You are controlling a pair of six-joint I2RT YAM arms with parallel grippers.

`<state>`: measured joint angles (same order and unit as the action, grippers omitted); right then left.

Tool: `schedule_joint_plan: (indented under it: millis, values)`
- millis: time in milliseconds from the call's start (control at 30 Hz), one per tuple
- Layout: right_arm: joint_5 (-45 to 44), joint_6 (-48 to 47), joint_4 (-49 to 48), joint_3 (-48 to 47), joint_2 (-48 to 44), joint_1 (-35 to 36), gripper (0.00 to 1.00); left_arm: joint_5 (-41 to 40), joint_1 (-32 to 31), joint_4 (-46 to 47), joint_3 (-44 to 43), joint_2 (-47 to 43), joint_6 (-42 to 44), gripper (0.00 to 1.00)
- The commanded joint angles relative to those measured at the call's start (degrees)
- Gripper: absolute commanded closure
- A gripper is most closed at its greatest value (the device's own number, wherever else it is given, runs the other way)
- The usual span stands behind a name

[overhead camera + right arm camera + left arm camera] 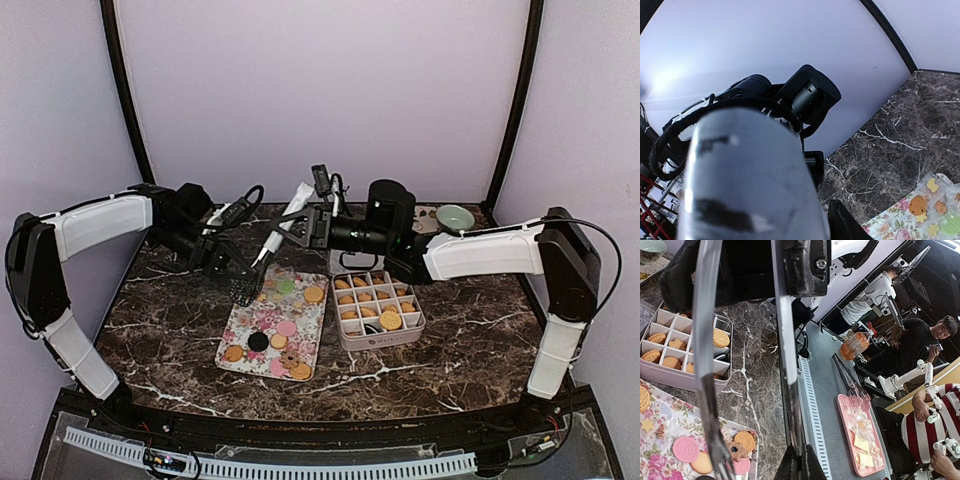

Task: Pack the cookies
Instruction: Pass from the left arm to the right, then pick up the fake cookies from the plate.

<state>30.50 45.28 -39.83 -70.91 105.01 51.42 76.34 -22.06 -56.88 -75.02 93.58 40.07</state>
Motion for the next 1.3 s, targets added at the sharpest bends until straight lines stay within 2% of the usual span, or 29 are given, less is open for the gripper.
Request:
schedule_joint_plan:
  millis: [0,100,200,300,400,500,700,1100,1267]
  values:
    - [1.3,-2.0,-0.9,0.4,-2.0,0.8,0.59,-0.7,0.0,0.0,-1.7,-1.8,-0.1,0.92]
    - [-3.3,-6.3,4.0,2.1,-4.7,0.9,0.62,-5.5,0.0,3.5,-0.5,-2.4,-4.1,0.70]
    - [-7.8,-10.2,8.4,3.3,-7.0,1.0,0.63,-10.6,0.2,5.8,0.4,-2.7,-6.7,0.55]
    - [-11.5,-13.5,11.4,3.9,-8.7,1.4,0.63,-14.4,1.1,6.2,0.5,-2.7,-8.5,0.32]
    - [-15.6,-17.7,15.3,3.8,-9.5,2.8,0.63,-18.8,3.4,7.0,0.9,-2.7,-10.6,0.15]
    - [-22.8,-23.4,19.4,3.4,-9.4,5.2,0.63,-20.2,8.4,7.9,1.3,-2.1,-12.9,0.03]
    - [-32.6,-29.8,22.4,2.2,-6.6,11.0,0.63,-21.4,13.8,8.4,2.9,-3.2,-13.1,0.01]
    - [-44.9,-34.4,18.7,0.7,-1.8,15.2,0.63,-21.4,14.0,8.5,4.7,-4.4,-12.9,0.01]
    - [-45.0,-33.5,16.5,0.5,0.4,15.6,0.61,-21.2,14.0,8.4,5.1,-4.6,-12.7,0.01]
